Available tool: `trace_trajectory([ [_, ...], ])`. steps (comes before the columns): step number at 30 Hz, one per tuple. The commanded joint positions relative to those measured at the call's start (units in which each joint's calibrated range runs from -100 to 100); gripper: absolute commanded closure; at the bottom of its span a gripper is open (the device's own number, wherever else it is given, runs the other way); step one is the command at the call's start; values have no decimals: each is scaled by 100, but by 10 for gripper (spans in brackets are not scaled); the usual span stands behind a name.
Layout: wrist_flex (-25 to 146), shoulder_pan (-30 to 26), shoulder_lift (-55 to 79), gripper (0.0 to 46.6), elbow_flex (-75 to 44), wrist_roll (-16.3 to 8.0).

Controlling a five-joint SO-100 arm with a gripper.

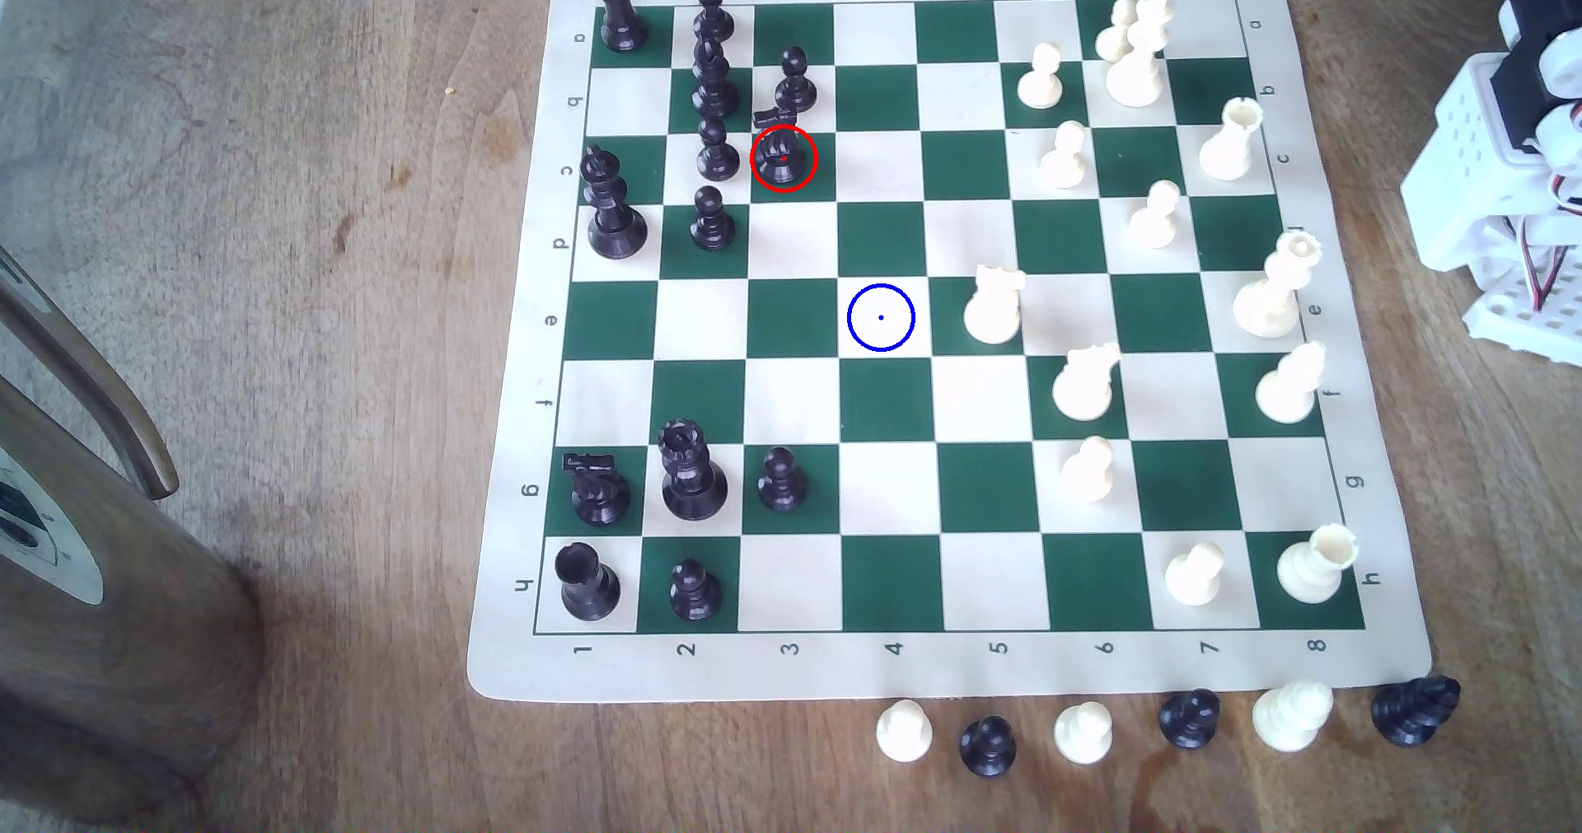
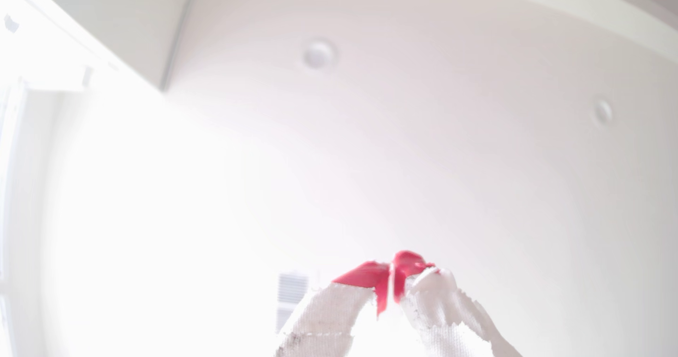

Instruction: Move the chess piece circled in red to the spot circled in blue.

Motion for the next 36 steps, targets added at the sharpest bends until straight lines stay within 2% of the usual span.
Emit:
trace_trajectory([
  [1, -597, -30, -20, 464, 99, 24],
  [24, -580, -30, -20, 464, 99, 24],
  [29, 1197, -30, -28, 464, 99, 24],
  [36, 3695, -320, -28, 464, 99, 24],
])
